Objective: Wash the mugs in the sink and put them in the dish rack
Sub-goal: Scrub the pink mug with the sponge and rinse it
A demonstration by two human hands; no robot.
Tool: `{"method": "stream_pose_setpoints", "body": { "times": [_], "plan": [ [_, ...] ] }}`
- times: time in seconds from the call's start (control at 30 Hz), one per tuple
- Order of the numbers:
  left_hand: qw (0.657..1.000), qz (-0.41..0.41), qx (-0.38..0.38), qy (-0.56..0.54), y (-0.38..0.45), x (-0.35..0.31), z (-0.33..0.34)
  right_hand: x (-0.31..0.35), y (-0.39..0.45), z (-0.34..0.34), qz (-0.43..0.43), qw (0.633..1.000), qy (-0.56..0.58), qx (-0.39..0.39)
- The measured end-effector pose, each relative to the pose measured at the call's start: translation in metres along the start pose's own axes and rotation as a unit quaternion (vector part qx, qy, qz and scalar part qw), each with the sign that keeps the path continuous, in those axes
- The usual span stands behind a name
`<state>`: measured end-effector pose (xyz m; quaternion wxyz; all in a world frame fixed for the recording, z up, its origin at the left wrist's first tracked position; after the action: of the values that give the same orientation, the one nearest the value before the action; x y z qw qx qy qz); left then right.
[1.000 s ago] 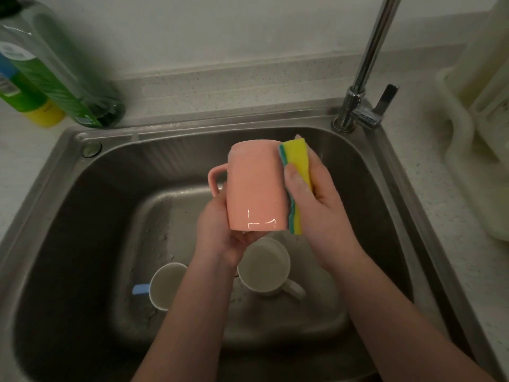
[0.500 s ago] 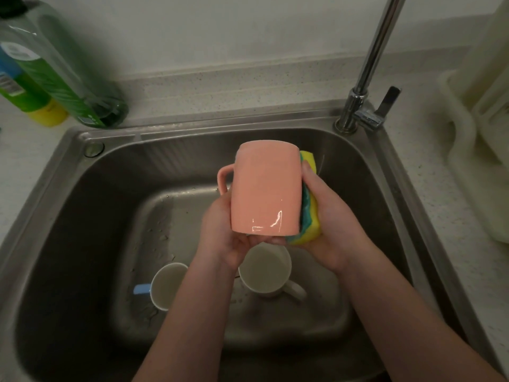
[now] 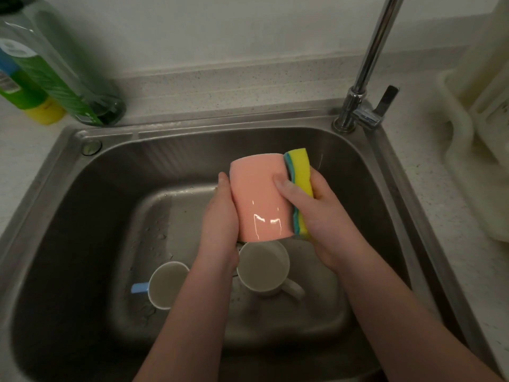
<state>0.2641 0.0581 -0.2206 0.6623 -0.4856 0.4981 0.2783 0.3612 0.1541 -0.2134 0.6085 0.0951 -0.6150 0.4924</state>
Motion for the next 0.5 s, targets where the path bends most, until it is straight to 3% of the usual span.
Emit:
{"method": "stream_pose_setpoints", "body": {
  "times": [0.07,0.3,0.5],
  "plan": [
    [0.999,-0.017,0.026,-0.031,-0.0032,0.0033,0.0028,0.0,-0.002,0.0028,-0.02,1.0,-0.02,0.002],
    [0.994,0.081,0.078,0.005,-0.0104,-0.005,0.0083,0.0032,-0.0036,0.0066,-0.093,0.991,-0.082,-0.041],
    [0.994,0.028,0.092,-0.047,-0.0032,-0.004,0.0043,0.0025,-0.004,0.0075,-0.093,0.982,-0.156,-0.041]
  ]
}}
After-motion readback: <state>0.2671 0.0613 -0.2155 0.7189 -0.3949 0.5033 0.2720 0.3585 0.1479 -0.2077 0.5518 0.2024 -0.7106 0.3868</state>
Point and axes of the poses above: each hand's wrist, its own y-axis towards the middle knuckle, its own z-axis out of the palm, x = y × z, the point moved 2 cm from there along y, towards the middle knuckle, and after that the axes turned 13 degrees about z, right-handed, at the moved point
